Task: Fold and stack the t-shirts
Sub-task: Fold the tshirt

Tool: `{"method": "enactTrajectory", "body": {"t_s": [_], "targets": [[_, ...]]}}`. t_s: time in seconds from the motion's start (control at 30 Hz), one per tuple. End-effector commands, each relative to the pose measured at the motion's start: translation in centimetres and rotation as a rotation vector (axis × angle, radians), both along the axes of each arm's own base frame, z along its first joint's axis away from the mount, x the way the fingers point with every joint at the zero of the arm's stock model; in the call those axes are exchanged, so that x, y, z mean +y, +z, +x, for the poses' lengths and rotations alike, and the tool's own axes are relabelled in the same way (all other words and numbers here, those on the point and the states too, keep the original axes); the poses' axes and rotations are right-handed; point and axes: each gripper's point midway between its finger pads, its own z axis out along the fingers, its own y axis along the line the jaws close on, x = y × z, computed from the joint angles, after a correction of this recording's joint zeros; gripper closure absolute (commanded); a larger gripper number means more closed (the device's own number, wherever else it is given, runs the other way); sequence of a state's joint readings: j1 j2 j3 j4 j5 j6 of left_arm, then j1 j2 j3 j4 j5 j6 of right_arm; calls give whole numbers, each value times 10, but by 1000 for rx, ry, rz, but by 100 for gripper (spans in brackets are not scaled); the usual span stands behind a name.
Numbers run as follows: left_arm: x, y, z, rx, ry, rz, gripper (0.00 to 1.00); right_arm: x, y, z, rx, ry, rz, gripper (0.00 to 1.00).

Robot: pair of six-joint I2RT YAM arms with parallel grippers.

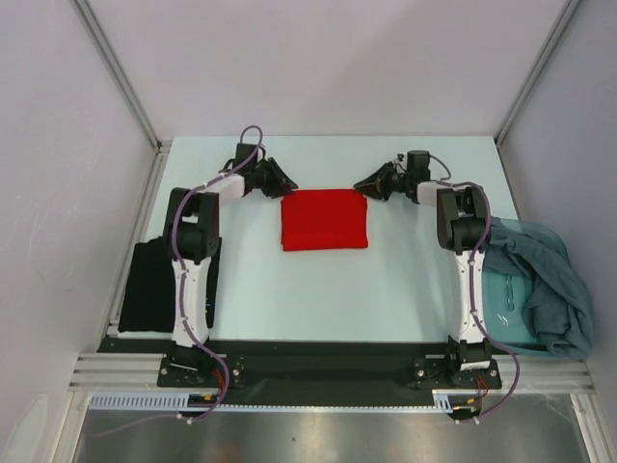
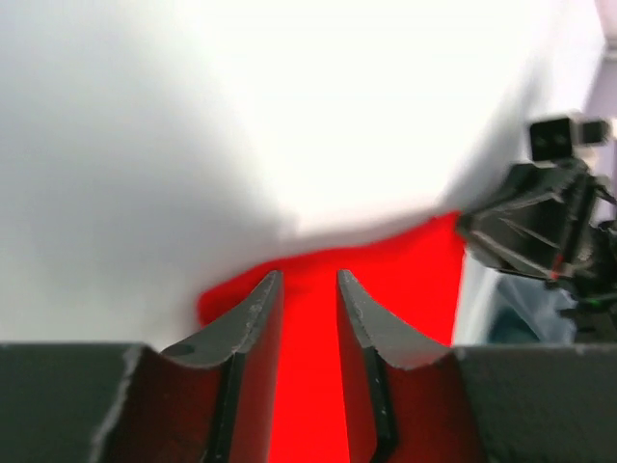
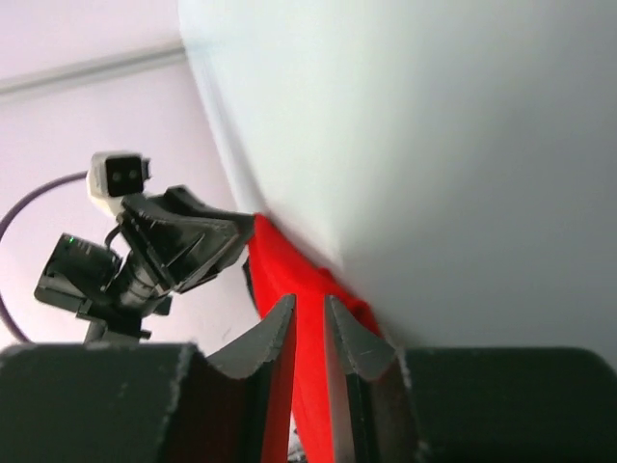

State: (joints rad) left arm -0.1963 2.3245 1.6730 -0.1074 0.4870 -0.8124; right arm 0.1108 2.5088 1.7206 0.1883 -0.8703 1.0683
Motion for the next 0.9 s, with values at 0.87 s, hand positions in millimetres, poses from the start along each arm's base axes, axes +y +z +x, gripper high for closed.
{"method": "enactTrajectory", "body": {"t_s": [0.87], "targets": [[32, -46, -186, 184, -200, 146, 69, 3, -20, -158, 86, 168, -91, 69]]}}
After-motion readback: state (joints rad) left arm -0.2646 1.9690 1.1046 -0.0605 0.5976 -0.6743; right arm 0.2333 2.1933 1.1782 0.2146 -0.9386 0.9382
